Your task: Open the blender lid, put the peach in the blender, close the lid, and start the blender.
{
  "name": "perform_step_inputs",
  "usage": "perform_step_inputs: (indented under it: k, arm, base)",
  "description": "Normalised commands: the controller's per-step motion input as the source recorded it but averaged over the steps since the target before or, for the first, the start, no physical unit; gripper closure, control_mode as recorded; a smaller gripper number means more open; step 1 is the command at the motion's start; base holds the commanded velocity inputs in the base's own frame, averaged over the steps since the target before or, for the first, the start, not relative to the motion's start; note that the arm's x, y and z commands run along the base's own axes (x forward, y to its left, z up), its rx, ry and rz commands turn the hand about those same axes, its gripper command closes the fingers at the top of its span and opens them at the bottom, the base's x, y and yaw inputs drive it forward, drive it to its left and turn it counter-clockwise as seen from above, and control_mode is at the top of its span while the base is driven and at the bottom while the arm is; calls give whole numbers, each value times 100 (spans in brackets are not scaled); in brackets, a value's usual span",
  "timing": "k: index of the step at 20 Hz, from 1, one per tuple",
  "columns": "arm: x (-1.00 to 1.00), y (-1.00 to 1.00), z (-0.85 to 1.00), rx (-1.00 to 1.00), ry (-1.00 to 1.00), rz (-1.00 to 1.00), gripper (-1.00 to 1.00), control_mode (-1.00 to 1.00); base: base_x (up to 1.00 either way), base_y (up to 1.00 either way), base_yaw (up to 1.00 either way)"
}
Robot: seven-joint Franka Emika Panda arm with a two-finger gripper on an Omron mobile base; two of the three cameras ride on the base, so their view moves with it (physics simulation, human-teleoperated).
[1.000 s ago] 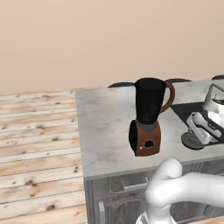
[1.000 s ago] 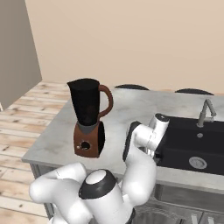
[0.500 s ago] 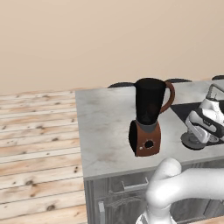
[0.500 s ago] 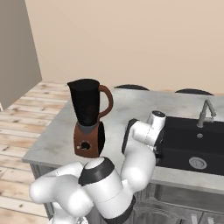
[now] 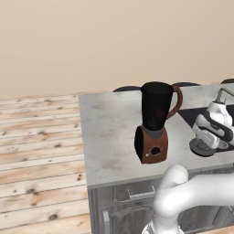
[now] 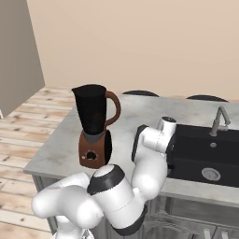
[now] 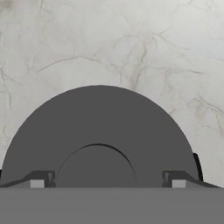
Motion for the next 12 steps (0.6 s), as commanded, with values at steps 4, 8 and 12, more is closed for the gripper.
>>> perform_step_inputs:
  k: [4, 8, 12]
  arm:
    - [-25, 4, -86, 0, -9, 0, 100, -100]
    - [-32, 0, -66, 0, -11, 0, 100, -100]
    - [-5, 9, -80, 0, 0, 0, 100, -100]
  base:
    - [0, 0, 0]
    - [0, 0, 0]
    - [0, 0, 0]
